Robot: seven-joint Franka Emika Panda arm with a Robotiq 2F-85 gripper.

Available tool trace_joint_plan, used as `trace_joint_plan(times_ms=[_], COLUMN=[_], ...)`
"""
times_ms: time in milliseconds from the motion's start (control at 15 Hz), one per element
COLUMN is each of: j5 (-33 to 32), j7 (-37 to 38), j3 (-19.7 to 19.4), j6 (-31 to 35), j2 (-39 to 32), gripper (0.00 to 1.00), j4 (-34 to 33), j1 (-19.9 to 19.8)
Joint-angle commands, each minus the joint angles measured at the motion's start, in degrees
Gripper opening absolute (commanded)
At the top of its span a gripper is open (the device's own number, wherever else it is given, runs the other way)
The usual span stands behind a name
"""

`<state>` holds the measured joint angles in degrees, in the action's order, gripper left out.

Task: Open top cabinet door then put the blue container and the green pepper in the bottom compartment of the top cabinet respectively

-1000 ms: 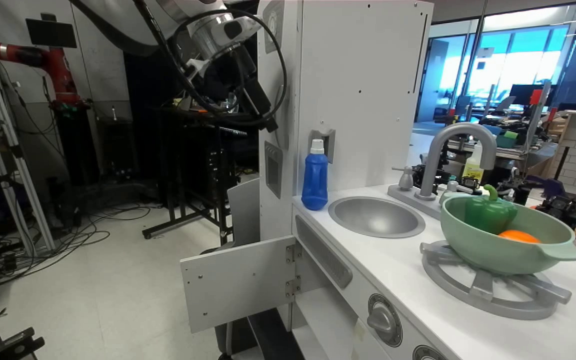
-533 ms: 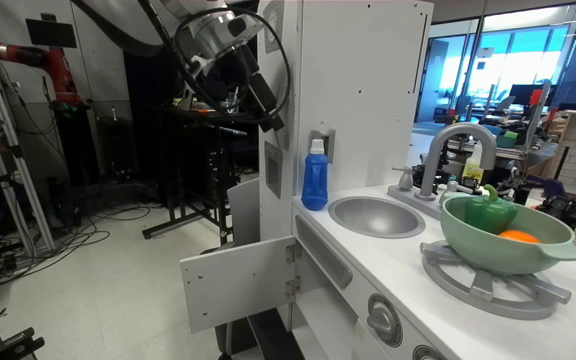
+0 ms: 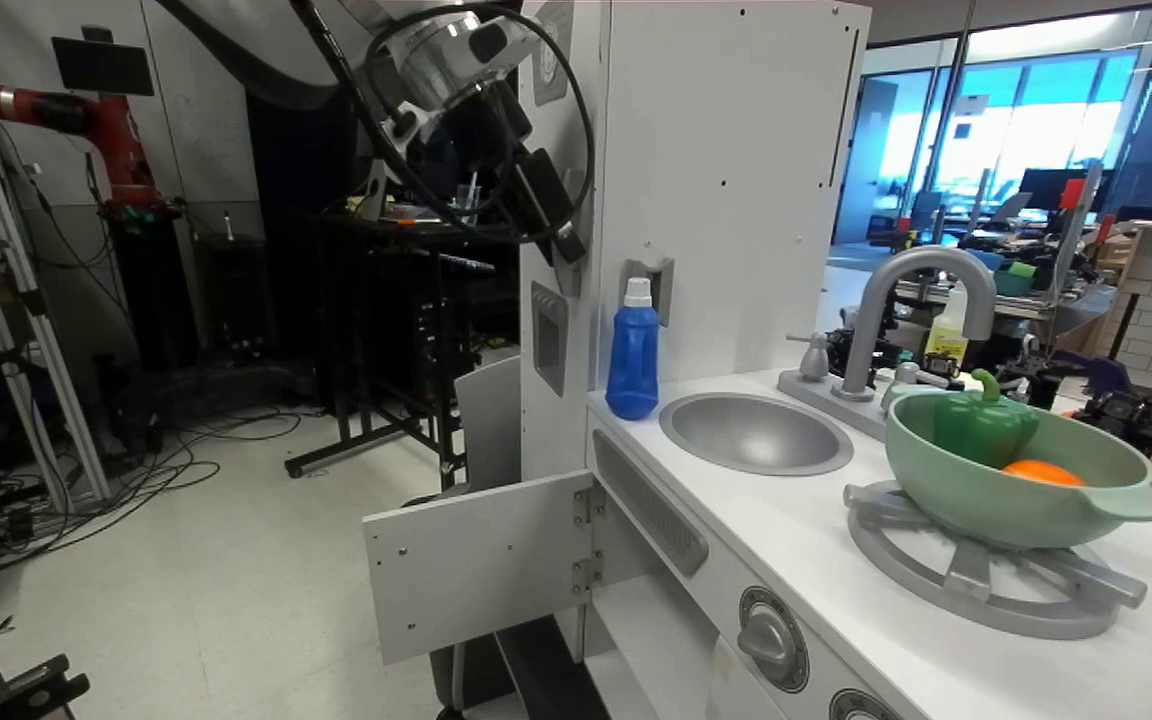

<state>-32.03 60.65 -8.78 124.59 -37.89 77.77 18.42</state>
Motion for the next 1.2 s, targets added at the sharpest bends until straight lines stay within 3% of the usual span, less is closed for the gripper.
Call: trace_joint_plan(times_ms=[0,267,800,1133], j5=[-1.54,-0.32,-0.02,0.83], j7=[-0.77,0.88,11.11,18.60], j3=[-0.50,-0.30,1.30,3.54], j6=[-0.08,-2.61,-8.20,-15.41], j2=[0.30,1.34,2.50,0.45], gripper=[0.27,0.01,0.05,0.05], j4=[-0.19,0.79,2.84,-0.77], j1=[-0.04,0.11,3.72,6.43])
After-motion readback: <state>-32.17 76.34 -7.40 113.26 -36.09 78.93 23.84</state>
